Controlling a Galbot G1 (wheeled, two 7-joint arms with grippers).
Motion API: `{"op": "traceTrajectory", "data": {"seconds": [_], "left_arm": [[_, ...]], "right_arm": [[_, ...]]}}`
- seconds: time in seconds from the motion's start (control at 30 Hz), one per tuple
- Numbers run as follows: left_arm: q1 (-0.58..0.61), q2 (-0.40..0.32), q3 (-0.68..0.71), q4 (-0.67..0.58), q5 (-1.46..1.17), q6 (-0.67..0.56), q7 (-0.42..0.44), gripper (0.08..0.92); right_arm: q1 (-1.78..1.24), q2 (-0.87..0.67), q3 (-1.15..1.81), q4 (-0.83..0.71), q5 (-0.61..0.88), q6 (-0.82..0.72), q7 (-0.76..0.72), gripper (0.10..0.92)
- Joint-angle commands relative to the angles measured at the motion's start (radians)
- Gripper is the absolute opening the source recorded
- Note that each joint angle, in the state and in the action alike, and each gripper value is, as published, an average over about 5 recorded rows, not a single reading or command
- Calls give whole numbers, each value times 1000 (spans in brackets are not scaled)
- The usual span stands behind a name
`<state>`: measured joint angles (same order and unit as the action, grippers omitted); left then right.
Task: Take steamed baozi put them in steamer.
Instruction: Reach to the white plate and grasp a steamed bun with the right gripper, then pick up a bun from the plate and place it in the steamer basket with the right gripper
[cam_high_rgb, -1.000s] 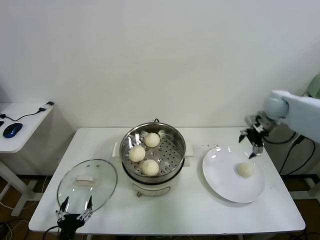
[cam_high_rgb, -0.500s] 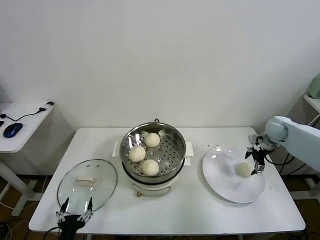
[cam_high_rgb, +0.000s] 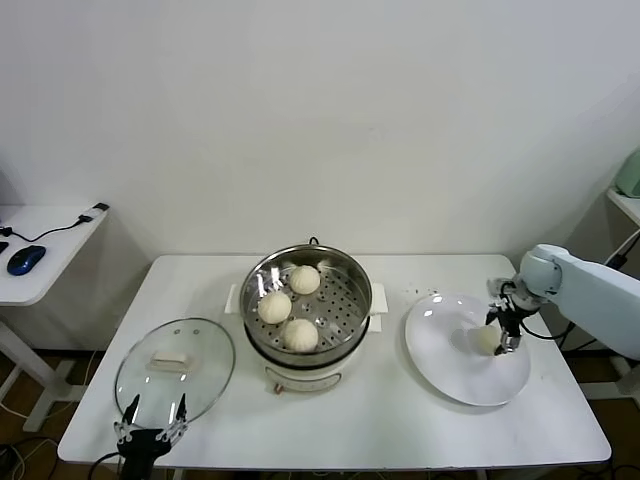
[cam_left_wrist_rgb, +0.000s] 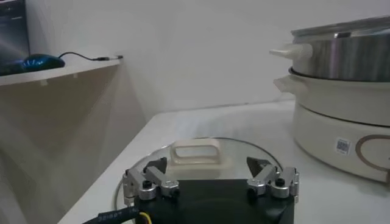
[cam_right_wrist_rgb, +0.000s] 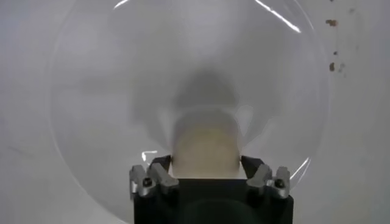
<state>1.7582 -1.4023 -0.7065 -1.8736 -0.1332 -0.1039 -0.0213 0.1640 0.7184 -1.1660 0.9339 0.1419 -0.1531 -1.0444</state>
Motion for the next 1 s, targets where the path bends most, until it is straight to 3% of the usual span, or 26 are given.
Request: {"op": "traceTrajectory", "data": {"seconds": [0.03,0.17,0.33,0.6,0.8,1.0], "left_arm": [[0,1,0,0,0,1,0,823],[1,2,1,-5,0,1,0,823],[3,2,3,-14,1,3,0,823],[6,7,5,-31,-2,5,0,823],[7,10,8,-44,-5,6,0,823],[5,12,7,-55,-8,6,-2,823]], "right_arm": [[31,-13,-16,28,23,-20,4,678],[200,-42,-158,115,140,-48,7,655],[560,-38,-453,282,388,-88,13,653],[997,153,-668,502,777,-173,40,653],[1024,351,-609,537,922,-247,109,653],[896,518,-567,502,934,-302,191,653]]}}
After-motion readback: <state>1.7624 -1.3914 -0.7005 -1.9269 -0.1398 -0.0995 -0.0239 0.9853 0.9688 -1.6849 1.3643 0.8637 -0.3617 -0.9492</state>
